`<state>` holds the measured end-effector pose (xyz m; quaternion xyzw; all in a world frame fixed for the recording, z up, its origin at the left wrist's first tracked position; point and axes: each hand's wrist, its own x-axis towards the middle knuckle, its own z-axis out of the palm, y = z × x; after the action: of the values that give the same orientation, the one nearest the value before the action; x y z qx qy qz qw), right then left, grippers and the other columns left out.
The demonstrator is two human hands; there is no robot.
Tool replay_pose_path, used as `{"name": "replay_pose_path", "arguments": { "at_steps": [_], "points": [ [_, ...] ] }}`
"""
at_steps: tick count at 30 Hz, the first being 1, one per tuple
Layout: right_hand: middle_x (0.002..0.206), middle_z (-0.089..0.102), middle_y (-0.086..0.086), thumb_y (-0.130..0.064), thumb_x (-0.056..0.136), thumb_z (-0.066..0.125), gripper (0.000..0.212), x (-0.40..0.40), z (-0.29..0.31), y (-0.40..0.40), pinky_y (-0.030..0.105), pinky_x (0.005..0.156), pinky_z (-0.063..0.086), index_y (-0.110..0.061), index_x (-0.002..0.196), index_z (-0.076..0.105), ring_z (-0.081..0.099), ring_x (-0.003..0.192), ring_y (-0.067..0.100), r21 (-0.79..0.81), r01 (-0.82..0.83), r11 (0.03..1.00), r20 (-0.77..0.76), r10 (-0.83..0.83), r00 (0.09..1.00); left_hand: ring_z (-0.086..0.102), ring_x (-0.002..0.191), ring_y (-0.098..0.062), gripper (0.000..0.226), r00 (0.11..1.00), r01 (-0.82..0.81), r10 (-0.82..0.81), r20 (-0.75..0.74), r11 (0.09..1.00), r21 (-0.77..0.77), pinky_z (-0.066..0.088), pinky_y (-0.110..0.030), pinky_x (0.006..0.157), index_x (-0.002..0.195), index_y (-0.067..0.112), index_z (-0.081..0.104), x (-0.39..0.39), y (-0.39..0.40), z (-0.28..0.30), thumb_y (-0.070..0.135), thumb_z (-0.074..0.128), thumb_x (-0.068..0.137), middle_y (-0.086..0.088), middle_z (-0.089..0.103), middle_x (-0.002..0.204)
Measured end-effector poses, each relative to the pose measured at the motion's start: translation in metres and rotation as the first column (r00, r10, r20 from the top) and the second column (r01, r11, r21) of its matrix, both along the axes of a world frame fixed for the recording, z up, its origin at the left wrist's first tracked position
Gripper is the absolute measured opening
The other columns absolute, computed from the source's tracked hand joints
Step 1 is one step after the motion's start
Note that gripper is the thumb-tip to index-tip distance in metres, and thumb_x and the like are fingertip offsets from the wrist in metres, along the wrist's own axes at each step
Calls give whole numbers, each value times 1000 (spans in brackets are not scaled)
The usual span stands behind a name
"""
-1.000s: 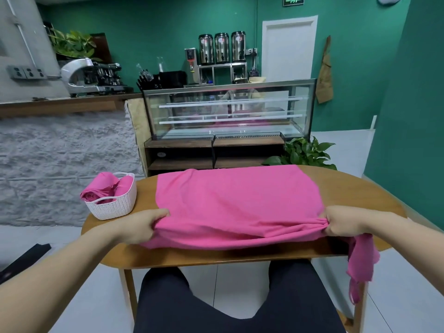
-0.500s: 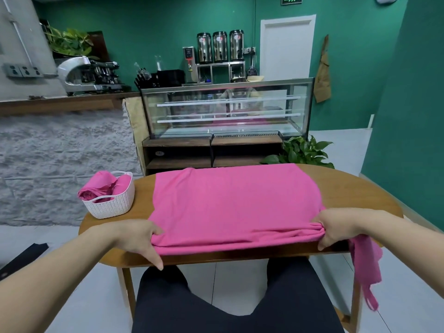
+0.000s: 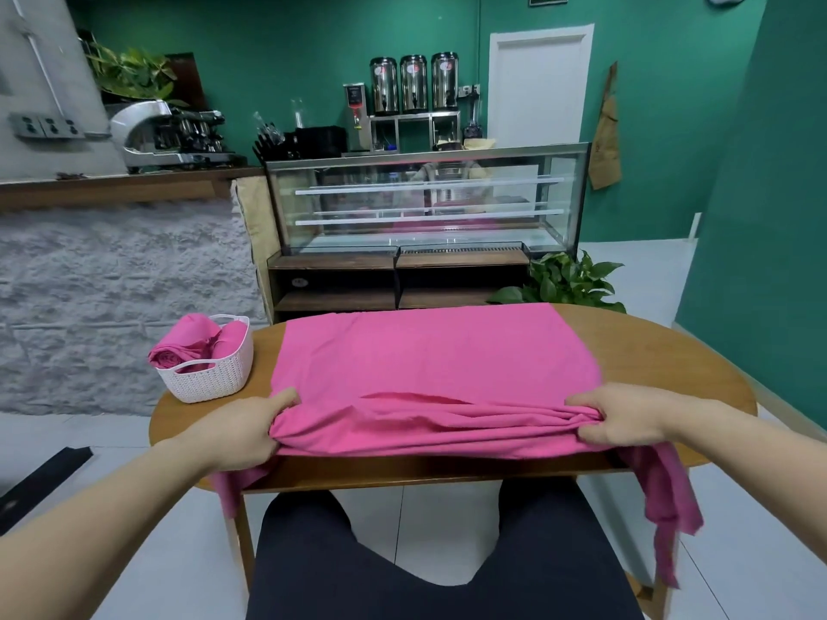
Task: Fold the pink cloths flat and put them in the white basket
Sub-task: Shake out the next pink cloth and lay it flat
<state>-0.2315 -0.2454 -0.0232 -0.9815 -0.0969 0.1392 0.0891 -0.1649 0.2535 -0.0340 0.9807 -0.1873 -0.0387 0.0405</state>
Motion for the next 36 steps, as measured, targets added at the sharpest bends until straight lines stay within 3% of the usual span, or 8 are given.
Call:
{"name": "replay_pose_path", "arguments": {
  "at_steps": [5, 9, 14, 17, 23, 26, 30, 36],
  "points": [
    [63, 47, -8, -83, 61, 67, 65, -4, 5, 2, 29, 56, 32, -23, 71, 44, 42, 58, 13, -273, -34, 961, -55, 19, 998, 56, 122, -17, 96, 997, 57, -70, 28, 944, 326, 47, -31, 95, 145, 53, 29, -1, -18, 10, 96, 49, 61, 18, 51, 137],
    [87, 63, -4, -38, 83, 57, 13, 1, 0, -3, 35, 69, 51, -28, 81, 48, 54, 74, 17, -448, -37, 893, 2, 42, 999, 59, 103, -20, 23, 979, 75, -117, 166, 968, 239, 52, -39, 82, 104, 30, 58, 14, -10, 6, 23, 58, 83, 6, 54, 115],
    [97, 57, -11, -4, 83, 44, 27, 0, 1, -9, 29, 71, 43, -29, 90, 50, 52, 85, 15, -332, -24, 943, -13, 20, 1000, 57, 90, -20, 53, 990, 22, 3, 142, 984, -177, 46, -35, 74, 96, 37, 44, 18, 4, -4, -7, 51, 68, 9, 56, 97],
    [89, 65, -4, 1, 80, 39, 36, -1, 2, -10, 26, 64, 43, -34, 76, 49, 52, 74, 13, -260, -8, 965, -29, 1, 1000, 59, 97, -20, 71, 991, 12, -12, 133, 1000, 6, 46, -32, 77, 132, 36, 44, 15, 5, -5, -4, 50, 74, 3, 64, 112],
    [126, 63, -5, -31, 92, 48, 43, -9, -1, -13, 13, 74, 38, -27, 135, 50, 55, 104, 16, -280, -102, 955, 38, 117, 992, 61, 107, -17, 72, 985, 28, -83, 148, 940, 340, 45, -27, 83, 153, 44, 22, -1, -7, 5, 64, 48, 89, 6, 65, 99],
    [90, 63, -12, -77, 82, 45, 56, -14, -1, -13, 25, 71, 44, -26, 98, 60, 56, 78, 9, -337, -211, 918, 65, 246, 967, 62, 106, -15, 86, 999, 16, -29, 30, 928, 371, 47, -27, 82, 140, 52, 36, -5, -1, 1, 96, 43, 65, 11, 67, 109],
    [105, 54, -10, -33, 88, 56, 11, -6, -8, -4, 37, 80, 47, -24, 82, 52, 49, 79, 13, -470, -190, 862, 1, 216, 976, 60, 104, -16, 18, 990, 69, -109, 84, 920, 386, 49, -35, 85, 103, 28, 61, 7, -1, -8, 30, 53, 87, 11, 56, 115],
    [94, 66, -7, 3, 77, 41, 36, -9, -2, -2, 22, 64, 42, -27, 90, 56, 52, 72, 9, -311, -53, 949, -74, 31, 997, 57, 119, -16, 76, 997, 70, -72, 16, 995, 69, 40, -18, 87, 132, 40, 53, 6, -1, -7, -9, 43, 75, 12, 62, 128]
  ]
}}
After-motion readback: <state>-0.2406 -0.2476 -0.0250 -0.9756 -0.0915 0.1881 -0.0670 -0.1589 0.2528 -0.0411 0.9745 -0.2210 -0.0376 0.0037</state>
